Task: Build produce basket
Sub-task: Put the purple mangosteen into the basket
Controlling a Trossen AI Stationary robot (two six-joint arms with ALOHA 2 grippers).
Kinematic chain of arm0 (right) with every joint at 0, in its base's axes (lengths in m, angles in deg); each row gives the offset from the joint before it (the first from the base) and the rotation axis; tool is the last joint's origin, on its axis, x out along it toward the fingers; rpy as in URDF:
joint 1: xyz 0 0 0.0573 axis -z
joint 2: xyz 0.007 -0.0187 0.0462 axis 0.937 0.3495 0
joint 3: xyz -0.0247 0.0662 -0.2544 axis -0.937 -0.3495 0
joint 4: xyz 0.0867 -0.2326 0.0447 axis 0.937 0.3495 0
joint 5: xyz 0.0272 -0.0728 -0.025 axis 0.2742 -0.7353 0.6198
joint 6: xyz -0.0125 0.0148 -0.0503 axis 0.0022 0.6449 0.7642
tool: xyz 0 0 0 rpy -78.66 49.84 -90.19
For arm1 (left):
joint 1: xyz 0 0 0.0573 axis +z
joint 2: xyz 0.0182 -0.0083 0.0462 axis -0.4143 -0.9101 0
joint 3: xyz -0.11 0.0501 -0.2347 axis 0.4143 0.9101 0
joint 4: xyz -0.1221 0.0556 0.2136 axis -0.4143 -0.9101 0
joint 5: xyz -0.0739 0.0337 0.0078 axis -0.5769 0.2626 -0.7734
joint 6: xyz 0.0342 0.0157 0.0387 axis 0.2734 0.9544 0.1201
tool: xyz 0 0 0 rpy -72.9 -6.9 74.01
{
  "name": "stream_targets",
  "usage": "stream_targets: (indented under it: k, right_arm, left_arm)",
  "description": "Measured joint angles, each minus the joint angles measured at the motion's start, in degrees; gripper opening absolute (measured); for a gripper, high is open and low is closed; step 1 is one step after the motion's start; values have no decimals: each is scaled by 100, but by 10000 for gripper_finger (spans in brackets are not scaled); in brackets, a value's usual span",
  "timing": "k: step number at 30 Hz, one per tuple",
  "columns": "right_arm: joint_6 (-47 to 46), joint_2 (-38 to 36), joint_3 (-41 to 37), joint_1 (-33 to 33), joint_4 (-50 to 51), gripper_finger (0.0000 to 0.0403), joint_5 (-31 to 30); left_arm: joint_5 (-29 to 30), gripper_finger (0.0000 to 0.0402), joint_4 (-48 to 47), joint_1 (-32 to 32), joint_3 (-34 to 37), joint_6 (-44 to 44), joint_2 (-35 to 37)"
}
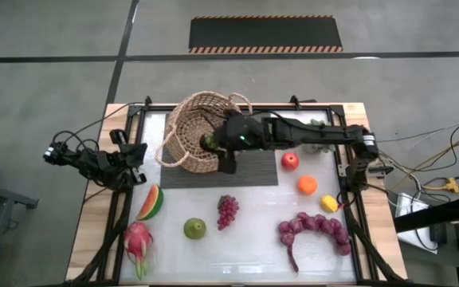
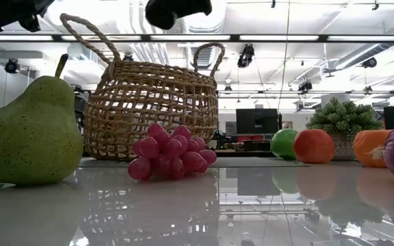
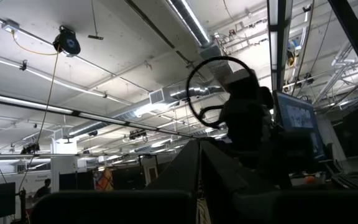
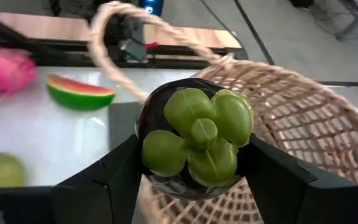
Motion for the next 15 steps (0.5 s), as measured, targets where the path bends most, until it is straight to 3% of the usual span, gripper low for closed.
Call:
stream_targets:
  k: [8,15]
  right_arm:
    - [318,952,1067,327,311,233,20]
    - [318,1602,1483,723,392,233,-3]
  left_arm:
    - [0,0,-2,-1,0,2,0]
    - [0,0,-1,1,0,2,-2]
